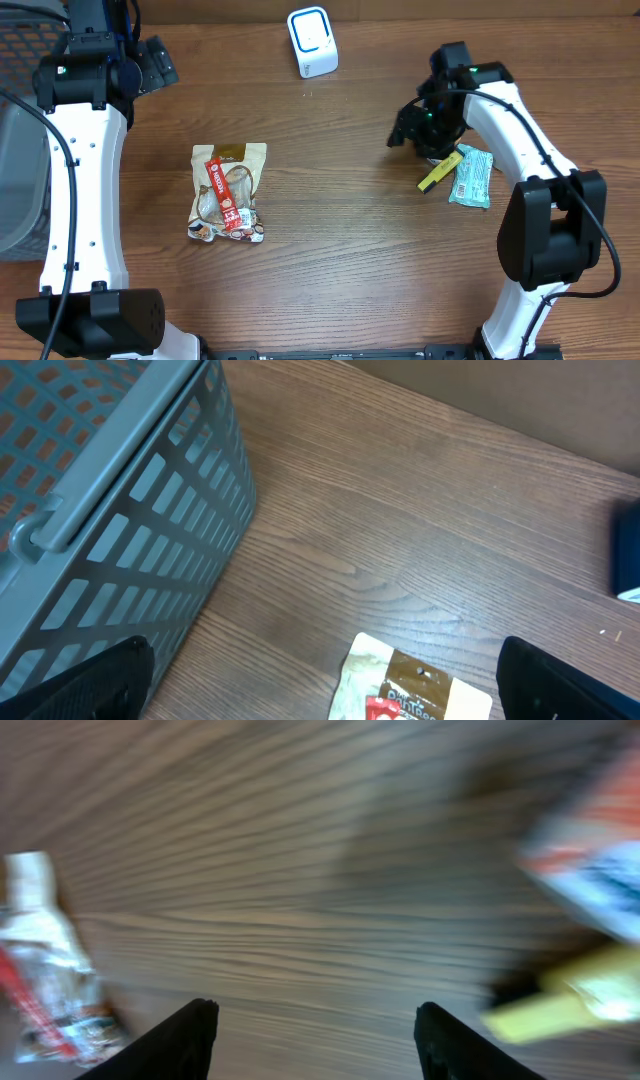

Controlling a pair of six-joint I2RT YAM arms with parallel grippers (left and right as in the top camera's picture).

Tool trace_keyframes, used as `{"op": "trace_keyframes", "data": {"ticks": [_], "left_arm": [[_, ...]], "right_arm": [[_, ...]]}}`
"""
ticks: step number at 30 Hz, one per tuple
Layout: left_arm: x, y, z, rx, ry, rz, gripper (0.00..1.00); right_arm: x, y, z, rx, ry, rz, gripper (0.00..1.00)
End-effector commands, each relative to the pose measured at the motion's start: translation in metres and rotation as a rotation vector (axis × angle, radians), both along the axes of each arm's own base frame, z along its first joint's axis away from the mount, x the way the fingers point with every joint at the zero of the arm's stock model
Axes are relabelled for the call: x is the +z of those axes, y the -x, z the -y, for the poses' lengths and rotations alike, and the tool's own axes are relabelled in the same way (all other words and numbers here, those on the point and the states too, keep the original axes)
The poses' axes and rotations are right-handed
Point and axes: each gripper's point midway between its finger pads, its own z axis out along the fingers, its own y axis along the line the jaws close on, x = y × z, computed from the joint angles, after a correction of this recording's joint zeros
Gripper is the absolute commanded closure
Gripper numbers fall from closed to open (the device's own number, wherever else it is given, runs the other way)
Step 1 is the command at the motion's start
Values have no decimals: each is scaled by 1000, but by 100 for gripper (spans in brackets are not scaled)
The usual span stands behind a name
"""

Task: Scan the item barcode
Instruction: 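Move the right gripper left onto the red-and-white snack bag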

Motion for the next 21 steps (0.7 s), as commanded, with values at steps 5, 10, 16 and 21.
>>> {"op": "trace_keyframes", "data": {"ticks": [5,10,16,21], "left_arm": [[0,-2,-2,18,-3,5,0],[0,-2,-2,18,-3,5,0],[0,-2,-2,18,-3,5,0],[0,-2,-2,18,-3,5,0]], "right_arm": [[13,14,-104,172,-94,98,41],[16,29,-167,302,-61,224,41],[25,53,-235,437,-33,403,41],[36,69,-276,493,5,558,40]]}}
